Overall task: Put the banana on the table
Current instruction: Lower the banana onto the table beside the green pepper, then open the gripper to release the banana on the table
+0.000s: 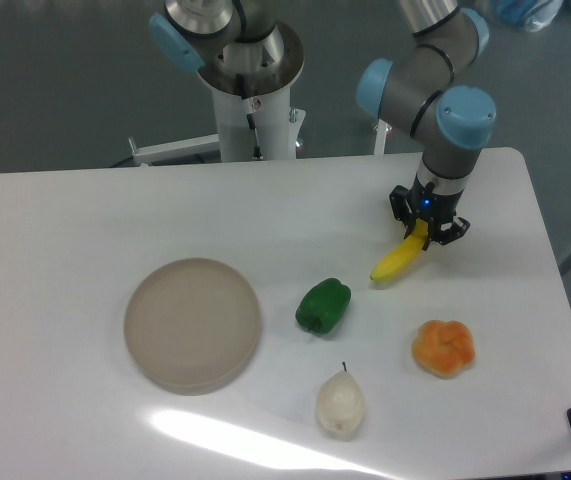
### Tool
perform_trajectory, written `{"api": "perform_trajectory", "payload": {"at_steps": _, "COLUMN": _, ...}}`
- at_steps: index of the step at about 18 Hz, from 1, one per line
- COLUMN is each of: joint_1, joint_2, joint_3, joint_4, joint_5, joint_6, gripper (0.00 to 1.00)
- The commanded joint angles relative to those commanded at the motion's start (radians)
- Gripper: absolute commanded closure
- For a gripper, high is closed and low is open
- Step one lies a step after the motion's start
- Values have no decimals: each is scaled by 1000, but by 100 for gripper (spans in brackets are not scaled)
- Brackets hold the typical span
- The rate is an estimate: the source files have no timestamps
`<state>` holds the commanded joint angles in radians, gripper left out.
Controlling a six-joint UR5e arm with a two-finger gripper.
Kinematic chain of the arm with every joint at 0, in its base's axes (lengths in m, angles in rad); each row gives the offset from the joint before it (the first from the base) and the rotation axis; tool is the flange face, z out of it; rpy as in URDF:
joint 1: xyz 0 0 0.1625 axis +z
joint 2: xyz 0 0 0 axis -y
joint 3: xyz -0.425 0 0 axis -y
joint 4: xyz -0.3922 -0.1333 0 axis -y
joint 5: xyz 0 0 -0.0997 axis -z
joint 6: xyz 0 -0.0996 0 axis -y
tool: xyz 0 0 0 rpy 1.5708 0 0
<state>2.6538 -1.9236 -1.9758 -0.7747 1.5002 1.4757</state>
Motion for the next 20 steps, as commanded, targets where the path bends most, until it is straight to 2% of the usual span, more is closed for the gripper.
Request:
{"api": "perform_trajectory", "payload": {"at_steps": 15, "joint_1": -2, "joint_2": -12, "joint_3": 2, "joint_4": 0, "joint_5": 0, "joint_6": -9, "gripper": 57}}
{"api": "perform_trajectory", "payload": {"at_steps": 16, "joint_1": -2, "joint_2": -12, "joint_3": 3, "joint_4": 0, "joint_5": 0, "joint_6": -9, "gripper": 54}}
{"api": "perform_trajectory", "payload": {"at_steps": 20, "joint_1": -2, "joint_2": -11, "joint_3": 14, "joint_4": 0, "joint_5": 0, "joint_6": -14, "gripper": 24}}
